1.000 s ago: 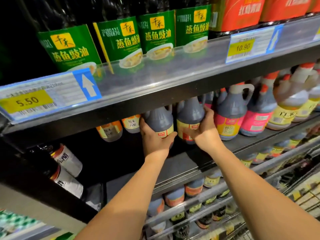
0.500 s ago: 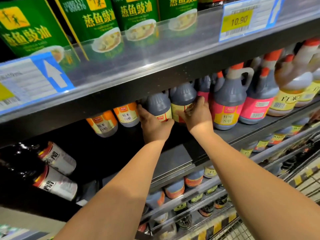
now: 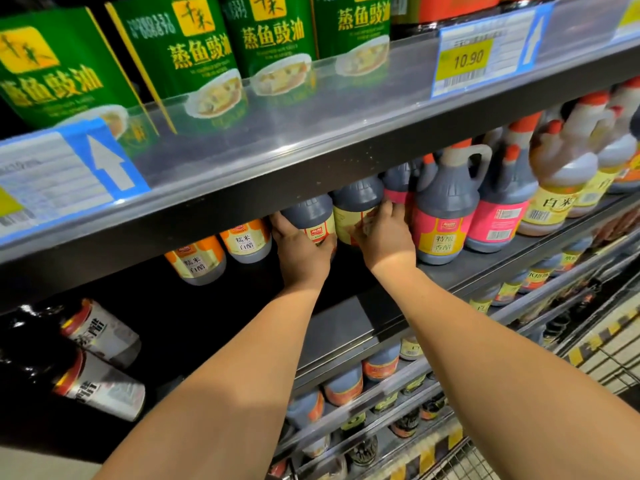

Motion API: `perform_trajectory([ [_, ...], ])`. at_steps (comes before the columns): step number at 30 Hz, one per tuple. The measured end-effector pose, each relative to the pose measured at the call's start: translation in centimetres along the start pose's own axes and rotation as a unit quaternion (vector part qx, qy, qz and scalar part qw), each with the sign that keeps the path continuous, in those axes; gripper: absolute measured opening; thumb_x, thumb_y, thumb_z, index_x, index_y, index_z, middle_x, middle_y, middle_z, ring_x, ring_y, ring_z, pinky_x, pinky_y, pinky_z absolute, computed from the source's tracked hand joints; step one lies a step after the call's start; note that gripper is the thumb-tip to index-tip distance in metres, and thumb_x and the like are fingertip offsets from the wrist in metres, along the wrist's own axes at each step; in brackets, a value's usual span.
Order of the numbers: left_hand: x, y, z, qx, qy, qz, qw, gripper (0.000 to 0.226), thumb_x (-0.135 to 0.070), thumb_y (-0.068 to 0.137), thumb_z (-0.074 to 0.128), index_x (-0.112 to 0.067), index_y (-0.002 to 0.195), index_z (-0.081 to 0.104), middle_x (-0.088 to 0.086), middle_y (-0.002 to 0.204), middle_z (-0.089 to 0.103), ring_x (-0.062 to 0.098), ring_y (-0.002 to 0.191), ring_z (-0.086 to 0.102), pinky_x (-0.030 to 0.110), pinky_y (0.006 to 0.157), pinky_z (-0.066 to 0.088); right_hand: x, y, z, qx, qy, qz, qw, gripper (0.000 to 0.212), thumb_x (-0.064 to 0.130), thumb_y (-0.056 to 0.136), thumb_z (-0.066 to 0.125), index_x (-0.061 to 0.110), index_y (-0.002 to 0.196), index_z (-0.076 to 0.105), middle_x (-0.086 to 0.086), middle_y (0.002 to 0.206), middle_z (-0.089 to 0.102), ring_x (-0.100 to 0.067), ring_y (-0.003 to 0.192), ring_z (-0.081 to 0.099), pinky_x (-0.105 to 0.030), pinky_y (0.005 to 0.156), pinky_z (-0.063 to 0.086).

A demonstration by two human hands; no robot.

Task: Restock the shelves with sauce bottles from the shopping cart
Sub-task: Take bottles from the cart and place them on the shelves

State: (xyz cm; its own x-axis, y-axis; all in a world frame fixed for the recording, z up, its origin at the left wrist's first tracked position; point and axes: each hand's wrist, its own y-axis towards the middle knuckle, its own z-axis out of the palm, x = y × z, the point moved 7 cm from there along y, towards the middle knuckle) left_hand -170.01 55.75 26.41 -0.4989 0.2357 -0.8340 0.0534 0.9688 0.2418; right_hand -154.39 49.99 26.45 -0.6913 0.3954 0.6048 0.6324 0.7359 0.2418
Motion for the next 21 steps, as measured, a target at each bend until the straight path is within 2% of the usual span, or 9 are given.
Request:
perform_trajectory([
  [4, 0.6, -1.4, -0.2, 0.019, -0.021, -0.037, 0.999, 0.121, -0.026, 0.067, 0.089, -0.025, 0.153, 0.003, 0.013, 0.153, 0.028, 0.034, 0.134, 0.043, 0.043, 0.101, 0.042, -1.1, -1.7, -1.0, 0.002, 0.021, 0.037, 0.999, 0.076, 0.042, 0.086, 0.069, 0.001, 0.139, 0.033, -0.019, 0.135, 0.042, -0.04, 0.117, 0.053, -0.044, 0.092, 0.045],
  [6, 0.8, -2.8, -0.3, 0.029, 0.002, -0.072, 0.997, 0.123, -0.033, 0.067, 0.088, -0.028, 0.153, 0.001, 0.011, 0.154, 0.022, 0.035, 0.134, 0.042, 0.049, 0.098, 0.044, -1.2, -3.3, -2.0, -0.031, 0.028, 0.01, 0.999, 0.066, 0.044, 0.086, 0.069, 0.001, 0.128, 0.041, -0.018, 0.122, 0.047, -0.04, 0.105, 0.057, -0.046, 0.079, 0.05],
  [7, 0.8, -3.7, -0.3, 0.03, 0.015, -0.069, 0.997, 0.12, -0.036, 0.068, 0.087, -0.028, 0.153, 0.002, 0.01, 0.154, 0.021, 0.035, 0.133, 0.042, 0.047, 0.096, 0.044, -1.3, -4.1, -2.5, -0.044, 0.034, -0.003, 0.998, 0.063, 0.043, 0.086, 0.069, 0.001, 0.124, 0.044, -0.018, 0.118, 0.048, -0.041, 0.101, 0.057, -0.047, 0.074, 0.05],
  [9, 0.2, -5.7, -0.3, 0.036, 0.026, -0.026, 0.999, 0.113, -0.038, 0.072, 0.083, -0.026, 0.152, 0.005, 0.011, 0.153, 0.021, 0.033, 0.132, 0.042, 0.04, 0.093, 0.043, -1.9, -5.4, -3.6, -0.056, 0.042, -0.001, 0.998, 0.058, 0.044, 0.085, 0.069, 0.006, 0.123, 0.046, -0.014, 0.117, 0.049, -0.039, 0.102, 0.057, -0.046, 0.073, 0.051],
  [11, -0.6, -8.1, 0.0, 0.065, 0.056, 0.021, 0.996, 0.106, -0.042, 0.077, 0.077, -0.023, 0.153, 0.005, 0.016, 0.154, 0.026, 0.034, 0.134, 0.043, 0.039, 0.092, 0.046, -3.1, -6.7, -4.7, -0.071, 0.026, 0.011, 0.997, 0.053, 0.049, 0.085, 0.065, 0.013, 0.12, 0.045, -0.007, 0.115, 0.049, -0.033, 0.104, 0.057, -0.043, 0.074, 0.05],
  [14, -1.7, -10.9, 0.6, 0.099, 0.061, 0.085, 0.99, 0.097, -0.041, 0.078, 0.076, -0.02, 0.153, 0.018, 0.012, 0.137, 0.051, 0.031, 0.122, 0.052, 0.04, 0.085, 0.05, -5.6, -9.1, -6.7, -0.117, 0.017, 0.015, 0.993, 0.053, 0.048, 0.086, 0.065, 0.016, 0.124, 0.047, -0.002, 0.117, 0.052, -0.026, 0.104, 0.057, -0.044, 0.072, 0.051],
  [18, -4.1, -14.7, 3.2, 0.179, 0.027, 0.184, 0.966, 0.081, -0.036, 0.082, 0.073, -0.018, 0.148, 0.028, 0.002, 0.14, 0.038, 0.022, 0.132, 0.038, 0.044, 0.094, 0.048, -10.9, -12.6, -9.8, -0.157, 0.021, 0.081, 0.984, 0.058, 0.047, 0.086, 0.066, 0.021, 0.133, 0.045, 0.003, 0.122, 0.054, -0.018, 0.106, 0.058, -0.043, 0.078, 0.053],
  [21, -5.5, -18.4, 6.3, 0.265, 0.023, 0.24, 0.934, 0.074, -0.034, 0.085, 0.068, -0.019, 0.147, 0.031, -0.001, 0.141, 0.038, 0.02, 0.133, 0.038, 0.043, 0.099, 0.045, -15.4, -15.8, -11.9, -0.177, 0.009, 0.135, 0.975, 0.055, 0.049, 0.086, 0.064, 0.023, 0.13, 0.046, 0.005, 0.116, 0.054, -0.012, 0.1, 0.057, -0.033, 0.071, 0.051],
])
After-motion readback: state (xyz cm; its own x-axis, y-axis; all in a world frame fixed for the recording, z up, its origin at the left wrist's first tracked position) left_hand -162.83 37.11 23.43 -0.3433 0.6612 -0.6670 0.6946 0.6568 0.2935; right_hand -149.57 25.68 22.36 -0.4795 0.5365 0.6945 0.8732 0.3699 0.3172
